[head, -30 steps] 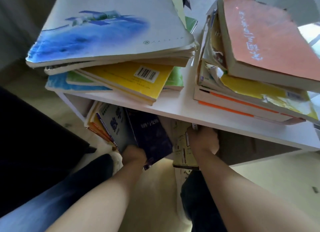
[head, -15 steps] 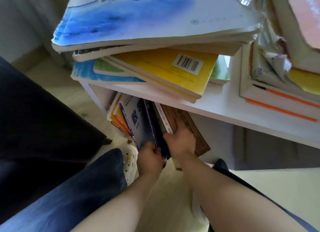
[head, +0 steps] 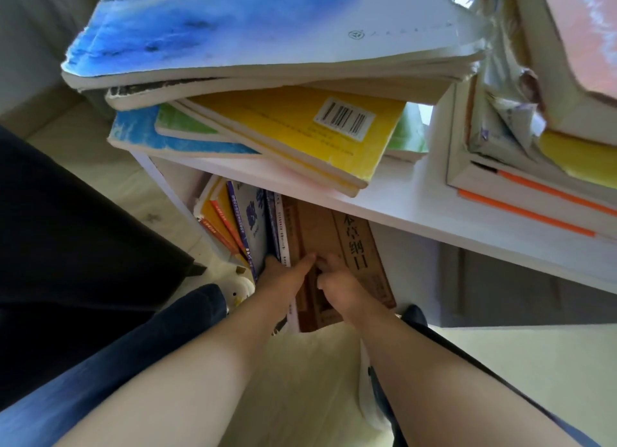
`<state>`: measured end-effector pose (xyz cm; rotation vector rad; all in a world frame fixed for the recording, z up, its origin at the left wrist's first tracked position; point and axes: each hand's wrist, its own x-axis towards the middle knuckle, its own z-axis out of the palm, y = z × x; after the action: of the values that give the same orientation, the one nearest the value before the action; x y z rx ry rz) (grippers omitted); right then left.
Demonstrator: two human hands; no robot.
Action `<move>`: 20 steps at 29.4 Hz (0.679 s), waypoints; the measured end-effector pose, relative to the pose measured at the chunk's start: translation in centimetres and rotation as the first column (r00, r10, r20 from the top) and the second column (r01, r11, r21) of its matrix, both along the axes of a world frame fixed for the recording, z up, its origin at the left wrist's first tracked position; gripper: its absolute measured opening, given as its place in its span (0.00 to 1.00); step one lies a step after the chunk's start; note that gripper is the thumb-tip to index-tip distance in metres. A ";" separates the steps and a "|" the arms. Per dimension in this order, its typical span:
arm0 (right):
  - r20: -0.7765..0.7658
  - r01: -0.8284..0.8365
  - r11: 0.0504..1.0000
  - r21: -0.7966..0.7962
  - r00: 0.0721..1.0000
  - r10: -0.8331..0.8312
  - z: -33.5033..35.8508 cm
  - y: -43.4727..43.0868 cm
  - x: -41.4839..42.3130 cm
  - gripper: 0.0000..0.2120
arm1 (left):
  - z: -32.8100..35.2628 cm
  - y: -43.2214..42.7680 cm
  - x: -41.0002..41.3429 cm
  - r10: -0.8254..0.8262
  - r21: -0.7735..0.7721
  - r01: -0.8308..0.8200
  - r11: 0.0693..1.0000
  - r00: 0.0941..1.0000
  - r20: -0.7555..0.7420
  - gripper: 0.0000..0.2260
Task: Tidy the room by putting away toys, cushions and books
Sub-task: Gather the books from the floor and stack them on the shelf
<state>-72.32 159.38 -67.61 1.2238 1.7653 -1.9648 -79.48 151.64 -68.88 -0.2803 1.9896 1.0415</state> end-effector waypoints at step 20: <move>0.296 0.673 0.487 -0.557 0.709 -0.640 -4.5 -0.8 3.2 0.26 | 1.7 -0.5 4.3 0.045 0.153 0.010 0.988 0.935 -0.351 0.15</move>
<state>-69.16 158.56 -72.15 1.7849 0.4199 -2.5564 -75.20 151.13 -67.22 -0.0263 2.2105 1.3236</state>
